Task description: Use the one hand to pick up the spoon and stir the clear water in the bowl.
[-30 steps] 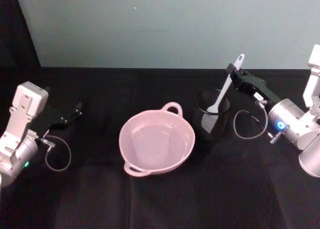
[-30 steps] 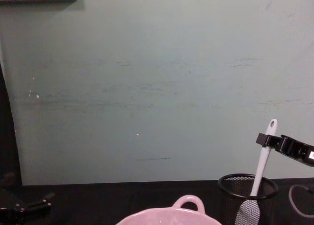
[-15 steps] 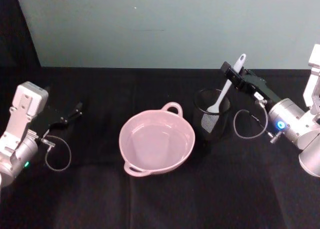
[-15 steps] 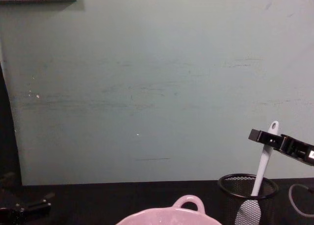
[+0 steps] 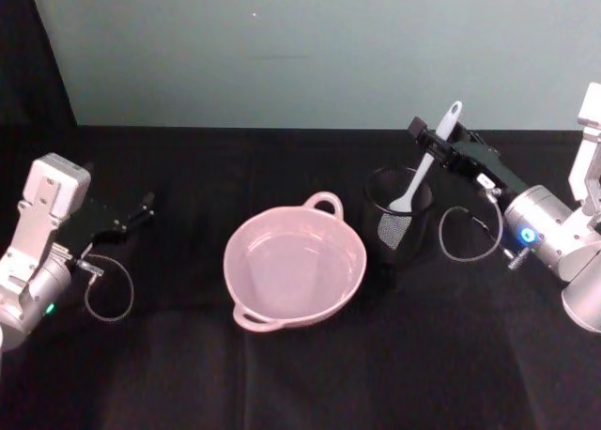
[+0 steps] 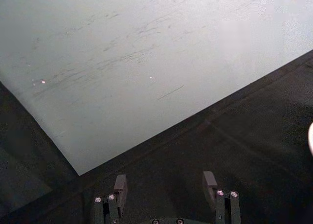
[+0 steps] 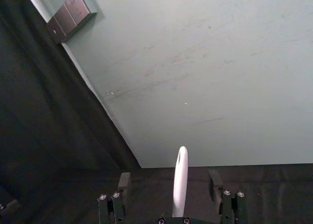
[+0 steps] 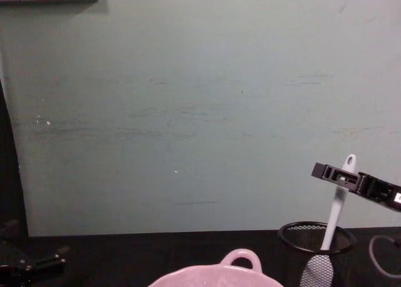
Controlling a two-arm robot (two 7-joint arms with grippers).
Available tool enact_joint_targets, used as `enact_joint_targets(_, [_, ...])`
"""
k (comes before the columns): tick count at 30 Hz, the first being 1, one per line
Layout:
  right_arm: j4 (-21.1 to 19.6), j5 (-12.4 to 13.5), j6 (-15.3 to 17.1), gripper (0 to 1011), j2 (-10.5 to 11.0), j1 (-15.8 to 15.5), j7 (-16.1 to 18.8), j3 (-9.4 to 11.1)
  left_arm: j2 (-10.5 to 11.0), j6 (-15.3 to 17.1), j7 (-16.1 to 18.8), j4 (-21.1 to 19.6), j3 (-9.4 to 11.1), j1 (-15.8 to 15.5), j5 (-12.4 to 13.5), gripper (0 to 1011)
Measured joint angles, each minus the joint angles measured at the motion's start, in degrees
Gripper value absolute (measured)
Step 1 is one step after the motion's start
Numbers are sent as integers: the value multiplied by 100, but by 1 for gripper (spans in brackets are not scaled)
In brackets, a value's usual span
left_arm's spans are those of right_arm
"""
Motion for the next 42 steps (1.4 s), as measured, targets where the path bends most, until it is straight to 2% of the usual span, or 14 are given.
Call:
enact_joint_targets(11, [-352,-188,-77,1003,167,-312,-147,66,0,0,0,0,0,0,0,1011])
enact_joint_targets(17, [-630,-473,-393,1002,333,-645,-263,199,0,0,0,0,0,0,0,1011])
enact_joint_targets(23, [-703,-729,-635,1002,418,-833,-420,336,0,0,0,0,0,0,0,1011])
enact_joint_targets(27, [-635,-969,-890,1003,421,-902,-584,426,-1,0,0,0,0,0,0,1011])
enact_joint_targets(33, [-350,-1645,-1573,1003,335,-911,-1017,469,0,0,0,0,0,0,0,1011])
enact_joint_targets(34, [-277,-1826,-1741,1003,307,-902,-1139,476,0,0,0,0,0,0,0,1011])
enact_joint_targets(39, [-21,-2279,-2089,1003,197,-833,-1502,514,0,0,0,0,0,0,0,1011])
enact_joint_targets(42, [121,-2447,-2200,1003,135,-783,-1646,522,0,0,0,0,0,0,0,1011])
